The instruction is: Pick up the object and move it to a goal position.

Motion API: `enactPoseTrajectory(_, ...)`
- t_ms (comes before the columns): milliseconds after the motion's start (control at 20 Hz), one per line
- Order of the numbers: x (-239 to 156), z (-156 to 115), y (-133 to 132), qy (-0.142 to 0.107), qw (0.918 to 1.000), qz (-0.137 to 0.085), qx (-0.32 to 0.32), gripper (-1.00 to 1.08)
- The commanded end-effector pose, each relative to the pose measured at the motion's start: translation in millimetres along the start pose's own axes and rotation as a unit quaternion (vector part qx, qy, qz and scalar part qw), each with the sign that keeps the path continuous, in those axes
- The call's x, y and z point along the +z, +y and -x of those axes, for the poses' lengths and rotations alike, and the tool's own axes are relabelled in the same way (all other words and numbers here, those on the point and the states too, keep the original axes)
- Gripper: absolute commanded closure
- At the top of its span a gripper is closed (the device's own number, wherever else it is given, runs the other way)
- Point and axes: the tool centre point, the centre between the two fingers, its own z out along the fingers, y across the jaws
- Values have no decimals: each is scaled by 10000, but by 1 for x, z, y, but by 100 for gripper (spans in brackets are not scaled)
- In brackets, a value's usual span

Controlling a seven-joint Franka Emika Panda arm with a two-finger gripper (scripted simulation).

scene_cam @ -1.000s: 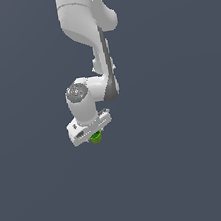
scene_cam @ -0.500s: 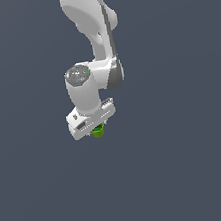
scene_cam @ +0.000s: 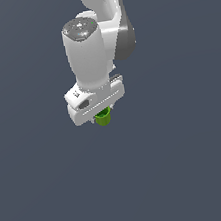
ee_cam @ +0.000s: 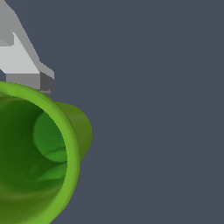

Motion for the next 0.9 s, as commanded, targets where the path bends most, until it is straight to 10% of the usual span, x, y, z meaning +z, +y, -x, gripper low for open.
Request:
enactPoseTrajectory(0,-29,-7,-7,2,10000,2,1,108)
enactPoseTrajectory(850,-191,-54,-42,3,10000,-3,1,108)
